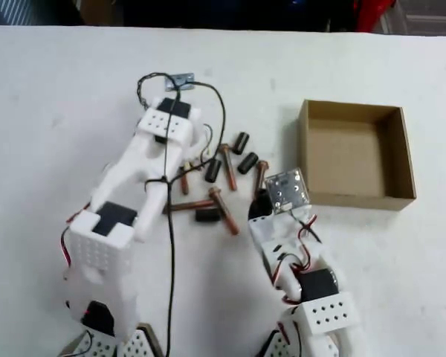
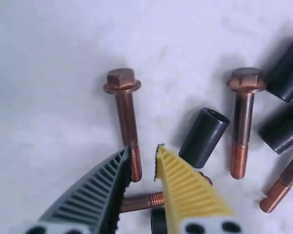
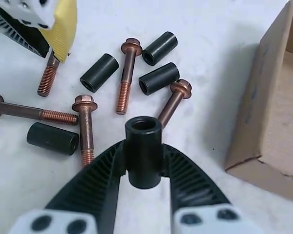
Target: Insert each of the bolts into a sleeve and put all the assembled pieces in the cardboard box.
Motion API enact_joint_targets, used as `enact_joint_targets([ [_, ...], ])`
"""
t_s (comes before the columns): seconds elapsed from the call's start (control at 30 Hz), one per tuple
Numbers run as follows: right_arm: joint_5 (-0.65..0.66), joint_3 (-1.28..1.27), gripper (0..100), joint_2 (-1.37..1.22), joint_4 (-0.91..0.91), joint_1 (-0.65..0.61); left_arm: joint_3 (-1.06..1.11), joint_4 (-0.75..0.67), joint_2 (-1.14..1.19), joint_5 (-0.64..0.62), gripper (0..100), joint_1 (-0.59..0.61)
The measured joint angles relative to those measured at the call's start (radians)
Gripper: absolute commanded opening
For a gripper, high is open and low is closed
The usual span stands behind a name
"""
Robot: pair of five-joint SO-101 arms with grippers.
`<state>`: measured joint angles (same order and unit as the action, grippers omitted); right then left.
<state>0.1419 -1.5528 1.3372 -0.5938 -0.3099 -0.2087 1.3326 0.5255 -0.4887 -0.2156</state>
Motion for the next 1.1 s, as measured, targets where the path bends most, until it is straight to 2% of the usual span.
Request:
enact_joint_targets([
  [0.27, 0.0, 0.0, 1.7, 0.0, 0.0, 0.0, 0.0, -0.017, 0.0, 0.003, 14, 0.002],
  [0.47, 0.0, 0.0, 1.7, 0.0, 0.0, 0.0, 0.0, -0.043, 0.011, 0.003, 14, 0.061],
  [0.87, 0.0, 0.0, 1.7, 0.0, 0.0, 0.0, 0.0, -0.147, 0.012, 0.006, 14, 0.069],
  [1.1, 0.0, 0.0, 1.7, 0.0, 0.0, 0.0, 0.0, -0.178, 0.107, 0.006, 14, 0.074],
])
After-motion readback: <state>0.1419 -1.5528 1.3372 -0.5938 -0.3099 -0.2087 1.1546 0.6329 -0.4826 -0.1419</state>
